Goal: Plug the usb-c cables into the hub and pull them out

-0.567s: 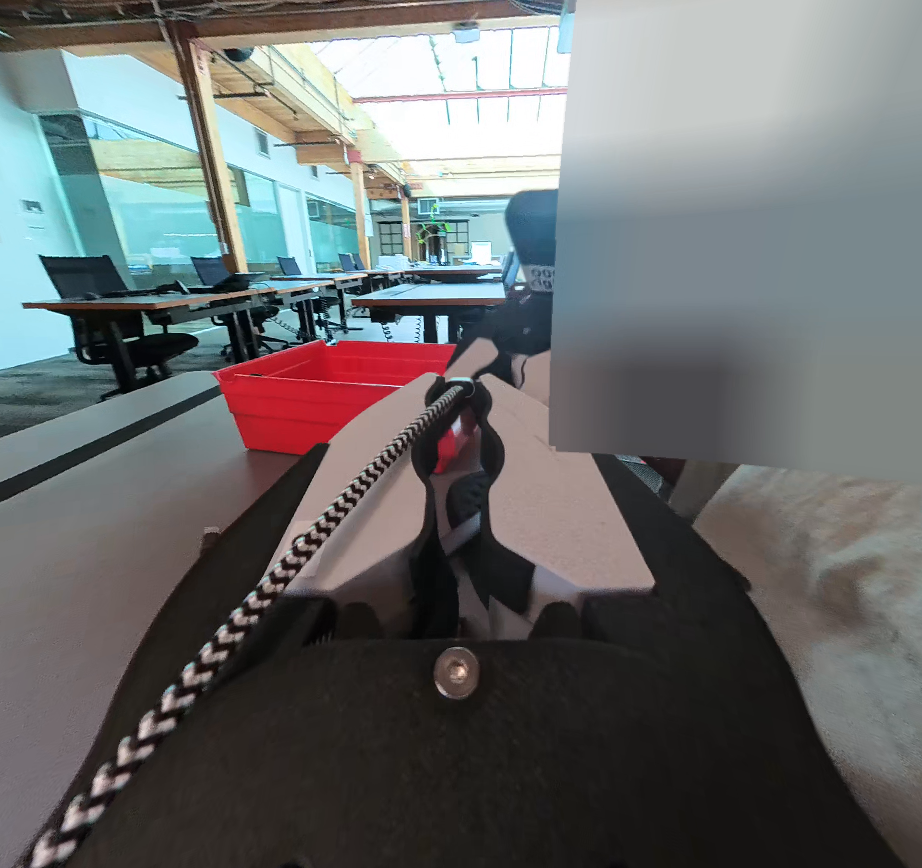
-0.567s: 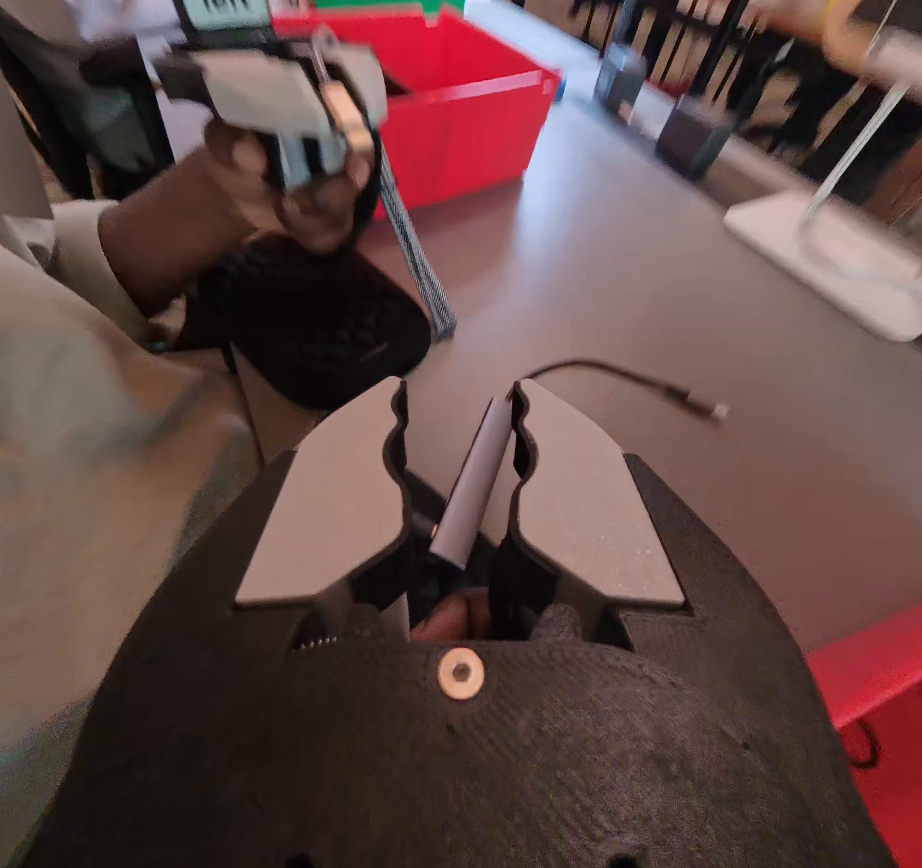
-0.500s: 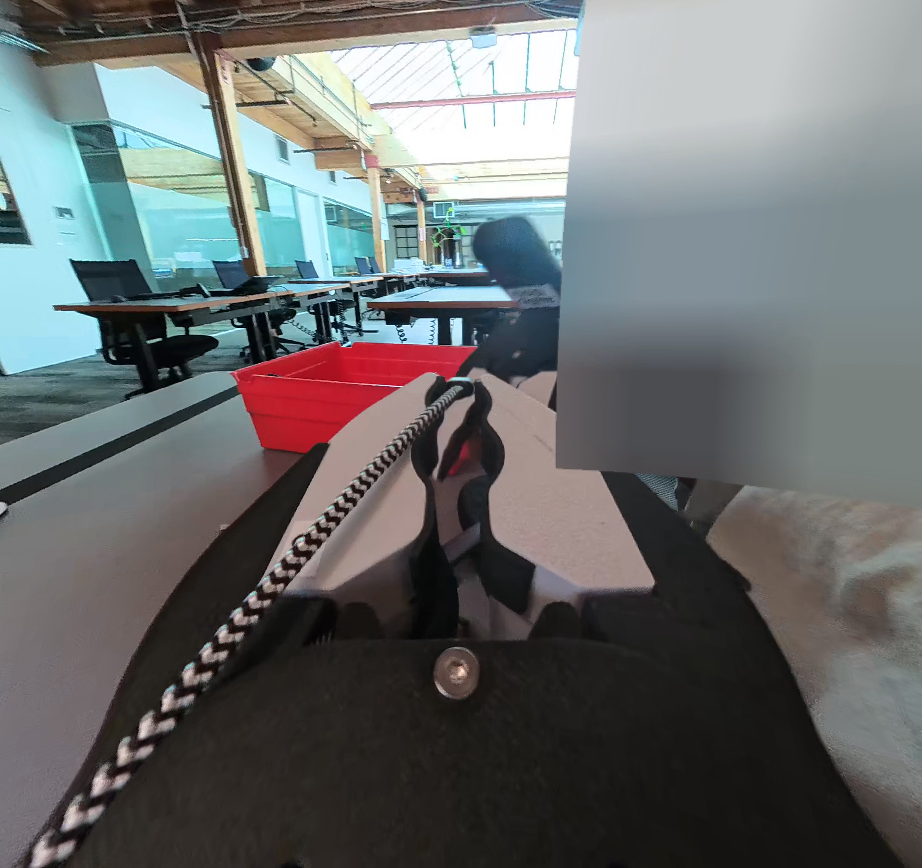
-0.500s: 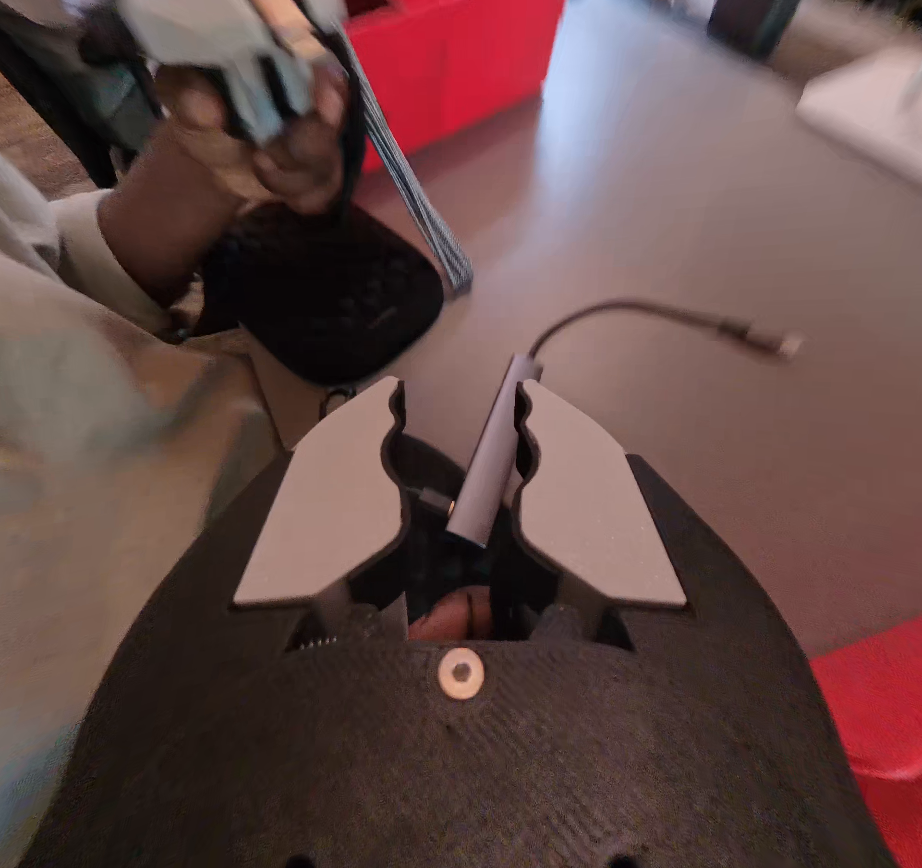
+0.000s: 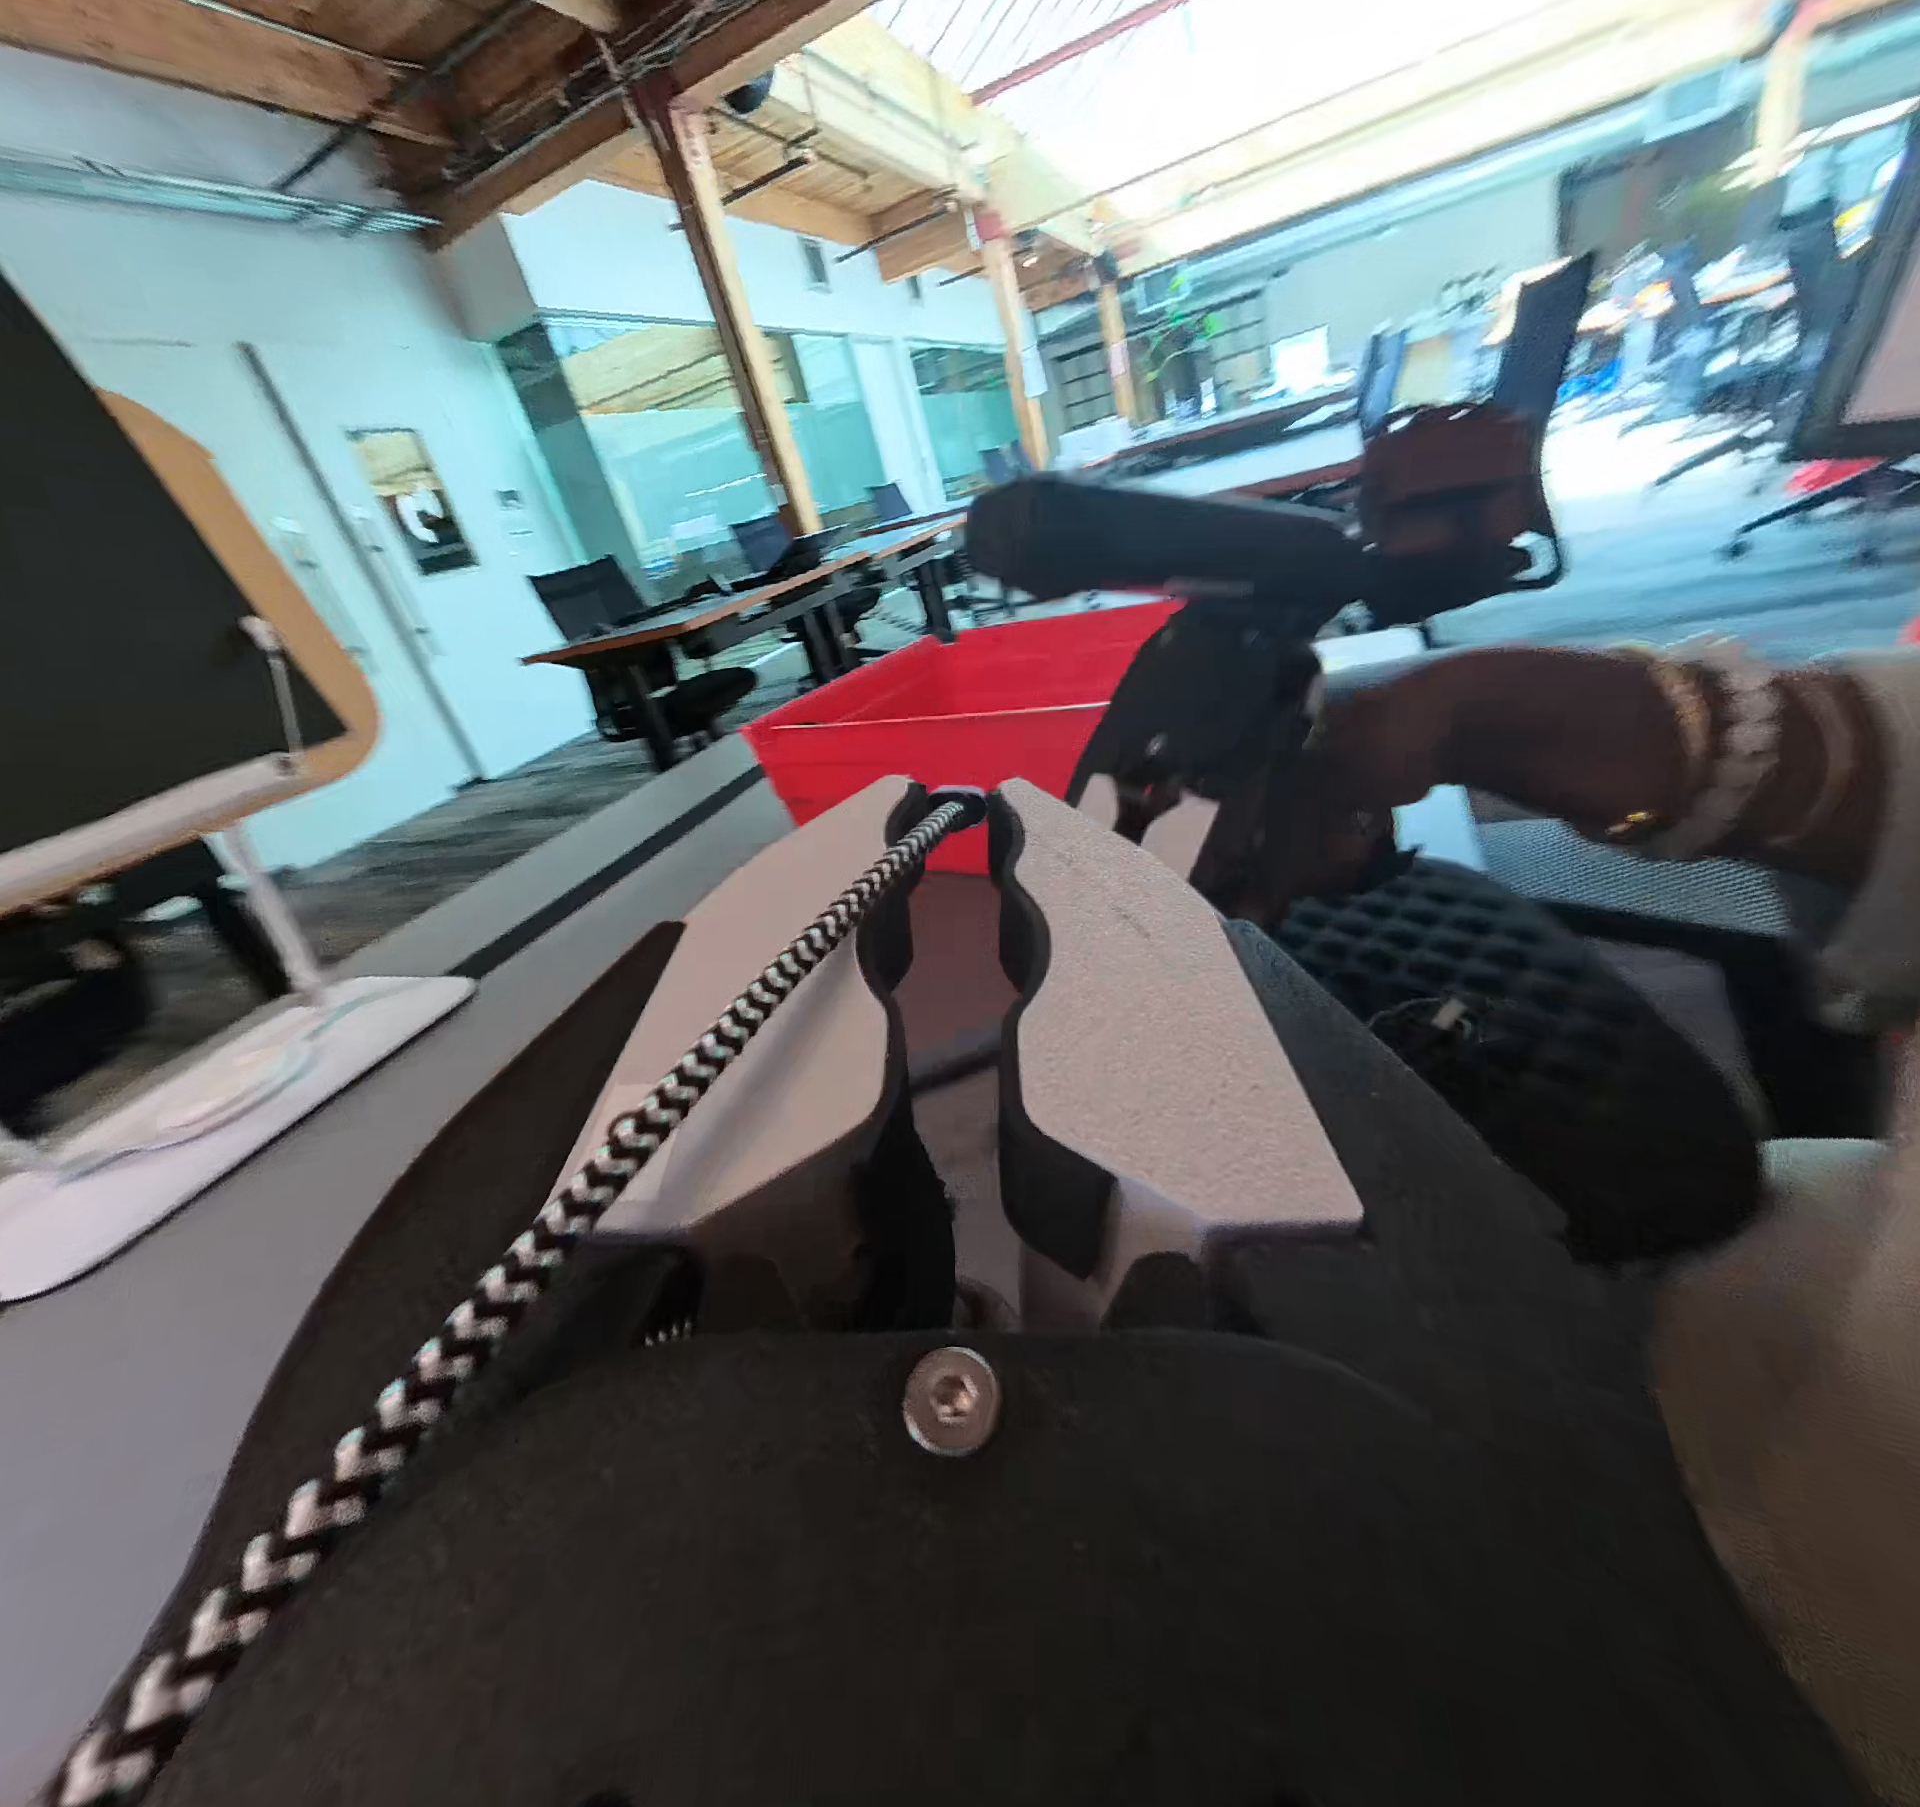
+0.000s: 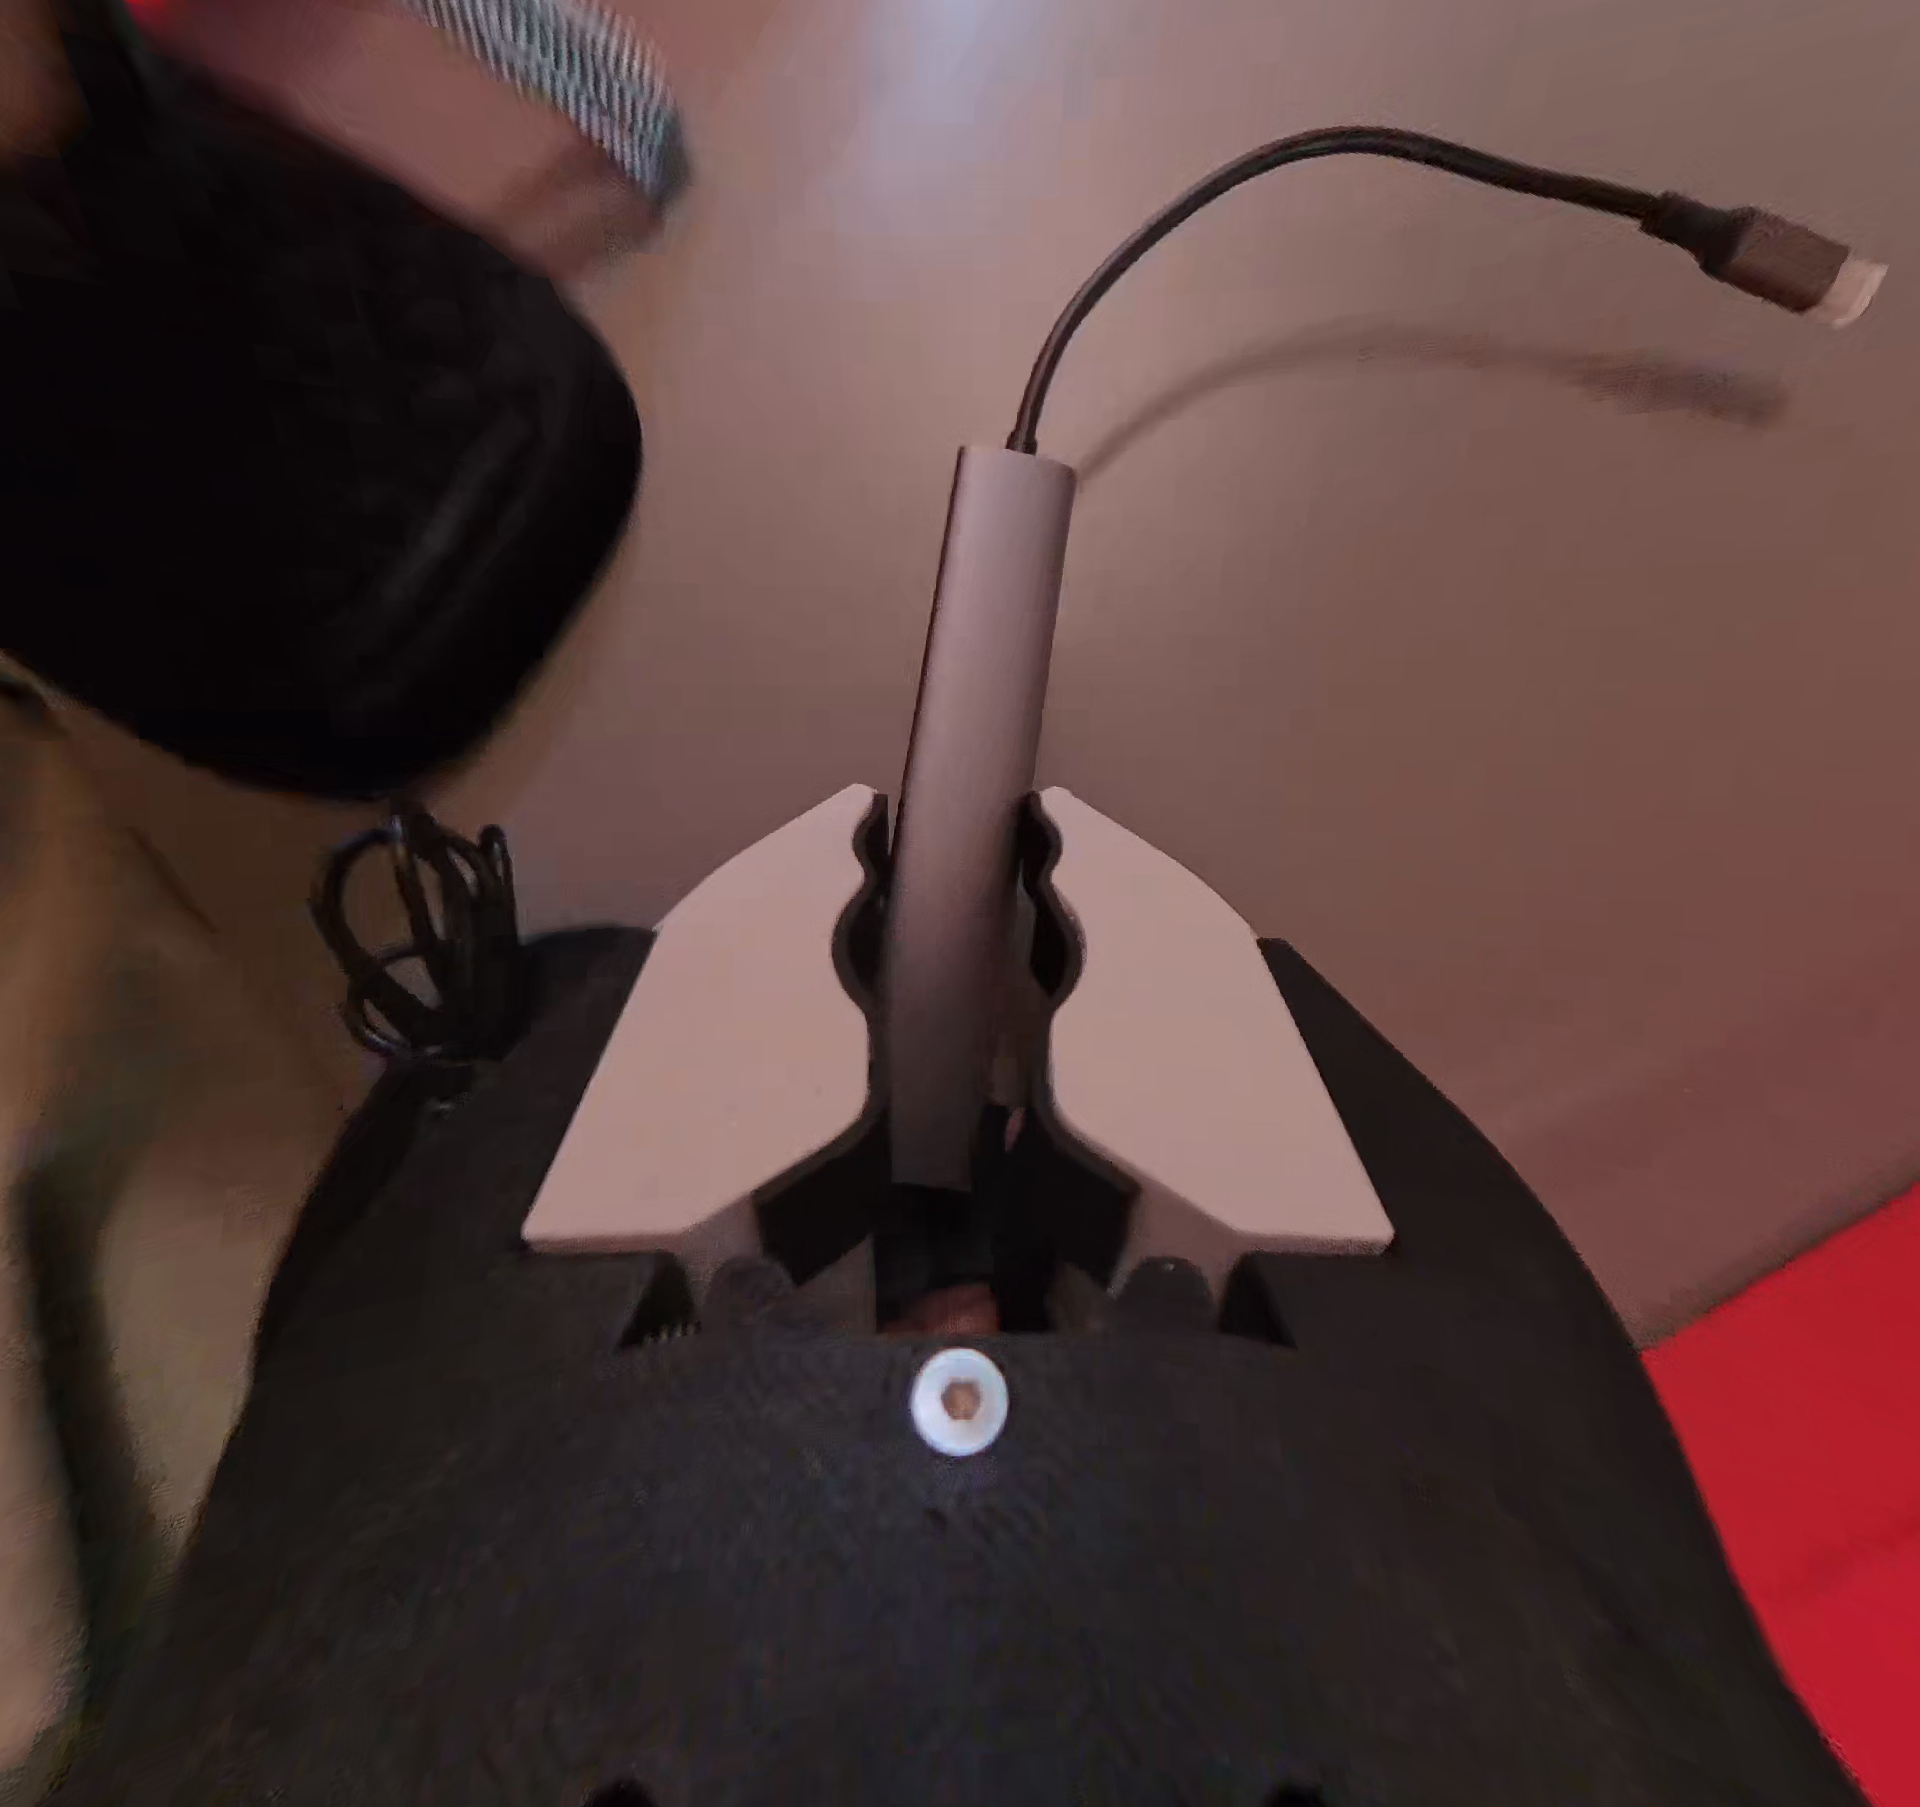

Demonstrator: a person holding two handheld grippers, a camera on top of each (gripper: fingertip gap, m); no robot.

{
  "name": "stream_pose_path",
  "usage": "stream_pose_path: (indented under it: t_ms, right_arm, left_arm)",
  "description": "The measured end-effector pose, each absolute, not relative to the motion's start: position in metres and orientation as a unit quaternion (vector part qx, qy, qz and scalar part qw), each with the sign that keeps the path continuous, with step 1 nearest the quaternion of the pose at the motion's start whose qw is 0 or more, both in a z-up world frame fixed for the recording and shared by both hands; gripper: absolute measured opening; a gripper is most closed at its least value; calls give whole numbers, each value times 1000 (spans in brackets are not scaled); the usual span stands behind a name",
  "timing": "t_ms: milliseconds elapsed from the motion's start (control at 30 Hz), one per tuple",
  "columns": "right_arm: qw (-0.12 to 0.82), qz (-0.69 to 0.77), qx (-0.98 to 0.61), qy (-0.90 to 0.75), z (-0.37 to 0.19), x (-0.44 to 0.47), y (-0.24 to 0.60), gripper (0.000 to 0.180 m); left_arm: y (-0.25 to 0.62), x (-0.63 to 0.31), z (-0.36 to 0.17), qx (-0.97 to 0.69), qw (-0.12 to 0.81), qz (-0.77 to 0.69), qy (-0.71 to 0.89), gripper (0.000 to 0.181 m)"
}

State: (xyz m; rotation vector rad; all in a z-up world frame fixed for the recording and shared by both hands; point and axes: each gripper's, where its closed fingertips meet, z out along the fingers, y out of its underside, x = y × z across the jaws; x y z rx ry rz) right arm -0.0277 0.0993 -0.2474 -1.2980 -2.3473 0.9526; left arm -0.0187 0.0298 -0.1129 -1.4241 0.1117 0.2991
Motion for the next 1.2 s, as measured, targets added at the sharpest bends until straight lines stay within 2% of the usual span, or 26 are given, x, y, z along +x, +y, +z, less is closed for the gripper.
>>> stream_pose_path:
  t_ms: [33, 200, 400, 1000, 1200]
  right_arm:
    - [155, 373, -462, -790, -236, -31, 98, 24]
    - [179, 544, -458, -680, -174, -26, 79, 24]
    - [209, 614, -432, -626, -139, -10, 60, 23]
    - [262, 587, -390, -659, -133, 1, 51, 23]
    - [312, 566, -340, -684, -132, 4, 52, 24]
  left_arm:
    - [31, -19, -113, -648, 742, 161, 52, 11]
    - [40, -12, -109, -631, 722, 273, 83, 12]
    - [44, -3, -102, -602, 723, 322, 105, 12]
    - [39, -8, -99, -594, 727, 326, 108, 12]
    - [39, -4, -99, -596, 734, 304, 115, 11]
